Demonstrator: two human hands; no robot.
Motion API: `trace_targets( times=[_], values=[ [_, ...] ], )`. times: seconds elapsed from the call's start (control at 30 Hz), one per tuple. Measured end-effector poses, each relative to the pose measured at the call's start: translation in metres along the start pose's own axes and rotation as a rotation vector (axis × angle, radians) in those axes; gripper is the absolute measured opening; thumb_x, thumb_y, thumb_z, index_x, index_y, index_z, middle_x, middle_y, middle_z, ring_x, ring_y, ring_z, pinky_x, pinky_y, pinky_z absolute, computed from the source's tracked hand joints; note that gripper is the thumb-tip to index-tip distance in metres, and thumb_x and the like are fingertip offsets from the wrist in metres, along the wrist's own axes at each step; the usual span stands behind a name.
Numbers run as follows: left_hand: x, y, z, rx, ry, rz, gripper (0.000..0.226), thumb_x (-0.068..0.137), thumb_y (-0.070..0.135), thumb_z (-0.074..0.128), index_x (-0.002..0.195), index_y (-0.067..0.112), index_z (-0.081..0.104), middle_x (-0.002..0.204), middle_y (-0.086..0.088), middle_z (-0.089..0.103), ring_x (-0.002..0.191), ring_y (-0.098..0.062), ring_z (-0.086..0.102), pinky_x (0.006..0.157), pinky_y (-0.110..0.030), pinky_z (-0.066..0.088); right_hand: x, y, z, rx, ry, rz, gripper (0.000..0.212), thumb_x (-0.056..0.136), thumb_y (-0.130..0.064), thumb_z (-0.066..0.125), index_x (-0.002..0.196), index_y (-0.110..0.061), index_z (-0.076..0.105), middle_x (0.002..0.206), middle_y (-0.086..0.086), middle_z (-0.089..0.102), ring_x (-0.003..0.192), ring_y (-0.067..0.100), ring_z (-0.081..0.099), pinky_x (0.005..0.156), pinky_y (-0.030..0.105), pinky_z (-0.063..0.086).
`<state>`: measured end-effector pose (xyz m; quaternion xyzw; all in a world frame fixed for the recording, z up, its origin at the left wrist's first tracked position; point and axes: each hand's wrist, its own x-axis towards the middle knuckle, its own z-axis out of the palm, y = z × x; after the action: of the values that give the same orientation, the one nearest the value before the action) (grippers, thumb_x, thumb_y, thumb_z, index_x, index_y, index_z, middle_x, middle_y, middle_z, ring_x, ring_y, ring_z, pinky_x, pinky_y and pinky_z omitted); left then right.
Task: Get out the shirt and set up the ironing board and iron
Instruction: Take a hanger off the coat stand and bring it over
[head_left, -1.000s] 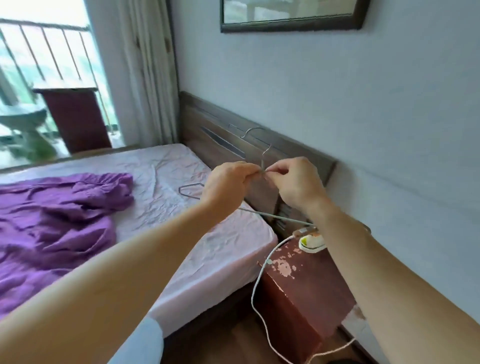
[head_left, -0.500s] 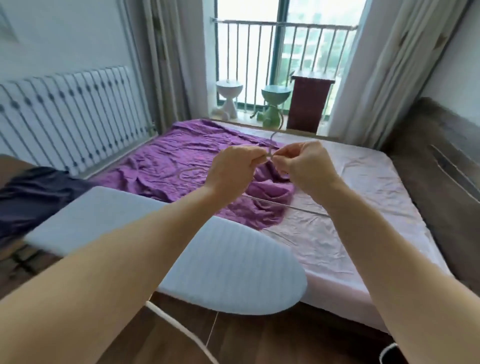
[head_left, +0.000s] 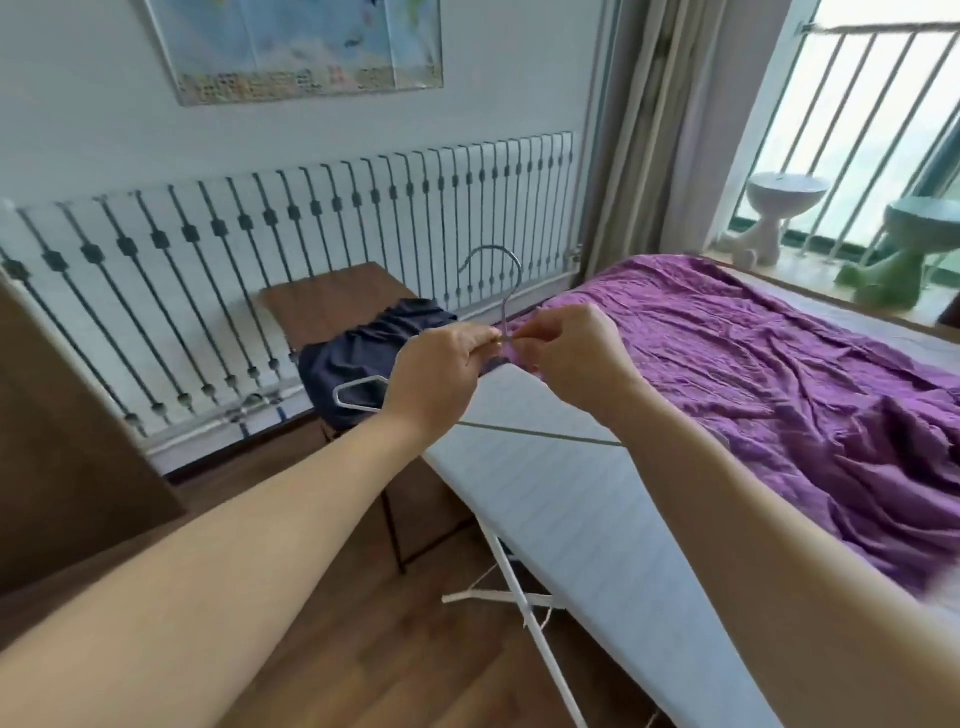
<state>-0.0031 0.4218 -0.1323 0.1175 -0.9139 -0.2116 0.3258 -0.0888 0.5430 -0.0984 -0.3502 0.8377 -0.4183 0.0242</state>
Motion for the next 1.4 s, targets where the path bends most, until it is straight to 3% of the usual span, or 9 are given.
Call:
trace_targets(
  times=[0.1,0.37,0.5,0.67,0.77,0.83,1.03,1.23,1.4],
  values=[
    [0.014,-0.069,-0.026,0.057,0.024,-0.059,0.026,0.091,0.017,0.057,0.113,0.007,0.067,0.114,-0.009,0.069,0.108,-0.022,0.063,0.092,-0.030,0.047,0.042,-0.031,0.057,0.026,-0.076,-0.047,0.014,0.085,-0.013,0.063,0.091,-0.011,0.076,0.076,-0.002,0.062,0.077,0.012,0.054,0.067,0.021,0.039],
    [0.066,-0.197,-0.066,0.137,0.061,-0.177,0.023,0.091,0.015,0.057,0.107,0.006,0.070,0.108,-0.008,0.071,0.102,-0.024,0.064,0.087,-0.029,0.044,0.149,-0.083,0.165,0.023,-0.185,-0.105,0.019,0.087,-0.013,0.059,0.098,-0.011,0.074,0.101,0.005,0.072,0.084,0.010,0.055,0.072,0.020,0.039],
    [0.101,-0.259,-0.070,0.156,0.033,-0.227,0.024,0.091,0.019,0.057,0.107,0.008,0.070,0.108,-0.008,0.071,0.102,-0.025,0.064,0.088,-0.032,0.046,0.210,-0.091,0.215,0.039,-0.221,-0.119,0.017,0.086,-0.011,0.061,0.096,-0.011,0.075,0.090,0.004,0.069,0.088,0.015,0.060,0.073,0.023,0.043],
    [0.154,-0.330,-0.084,0.090,-0.038,-0.295,0.057,0.080,0.056,0.041,0.100,0.013,0.072,0.099,-0.007,0.072,0.093,-0.022,0.064,0.083,-0.037,0.049,0.296,-0.106,0.268,0.110,-0.333,-0.067,0.015,0.083,-0.012,0.062,0.091,-0.011,0.075,0.075,0.000,0.063,0.072,0.013,0.056,0.060,0.020,0.043],
    [0.186,-0.383,-0.093,0.088,-0.025,-0.307,0.028,0.092,0.026,0.052,0.107,0.010,0.071,0.106,-0.007,0.071,0.099,-0.023,0.064,0.088,-0.034,0.048,0.341,-0.126,0.301,0.105,-0.358,-0.056,0.017,0.083,-0.017,0.063,0.094,-0.012,0.074,0.083,0.002,0.066,0.078,0.015,0.059,0.065,0.023,0.046],
    [0.203,-0.416,-0.099,0.080,-0.020,-0.288,0.024,0.093,0.016,0.053,0.108,0.009,0.070,0.105,-0.007,0.071,0.097,-0.023,0.064,0.087,-0.035,0.049,0.367,-0.137,0.323,0.077,-0.353,-0.072,0.018,0.083,-0.020,0.063,0.094,-0.013,0.074,0.084,0.001,0.066,0.082,0.016,0.061,0.066,0.024,0.047],
    [0.260,-0.529,-0.112,0.027,-0.090,-0.212,0.021,0.093,0.011,0.053,0.100,0.008,0.072,0.085,0.002,0.062,0.082,-0.014,0.056,0.074,-0.022,0.038,0.436,-0.164,0.400,0.063,-0.263,0.002,0.017,0.077,-0.034,0.069,0.082,-0.019,0.075,0.075,-0.004,0.067,0.075,0.011,0.061,0.063,0.020,0.042],
    [0.313,-0.626,-0.105,-0.028,-0.231,-0.102,0.020,0.091,0.009,0.056,0.102,0.004,0.071,0.102,-0.010,0.070,0.097,-0.022,0.062,0.088,-0.030,0.047,0.490,-0.174,0.460,-0.006,-0.219,0.081,0.020,0.078,-0.027,0.064,0.089,-0.015,0.076,0.082,0.000,0.068,0.079,0.011,0.059,0.074,0.027,0.048],
    [0.359,-0.674,-0.074,-0.076,-0.344,-0.039,0.020,0.090,0.008,0.055,0.104,0.005,0.070,0.098,-0.011,0.069,0.094,-0.027,0.062,0.085,-0.037,0.048,0.540,-0.153,0.487,-0.081,-0.190,0.207,0.020,0.080,-0.015,0.064,0.097,-0.015,0.075,0.089,-0.002,0.067,0.082,0.009,0.058,0.057,0.006,0.041]
  ],
)
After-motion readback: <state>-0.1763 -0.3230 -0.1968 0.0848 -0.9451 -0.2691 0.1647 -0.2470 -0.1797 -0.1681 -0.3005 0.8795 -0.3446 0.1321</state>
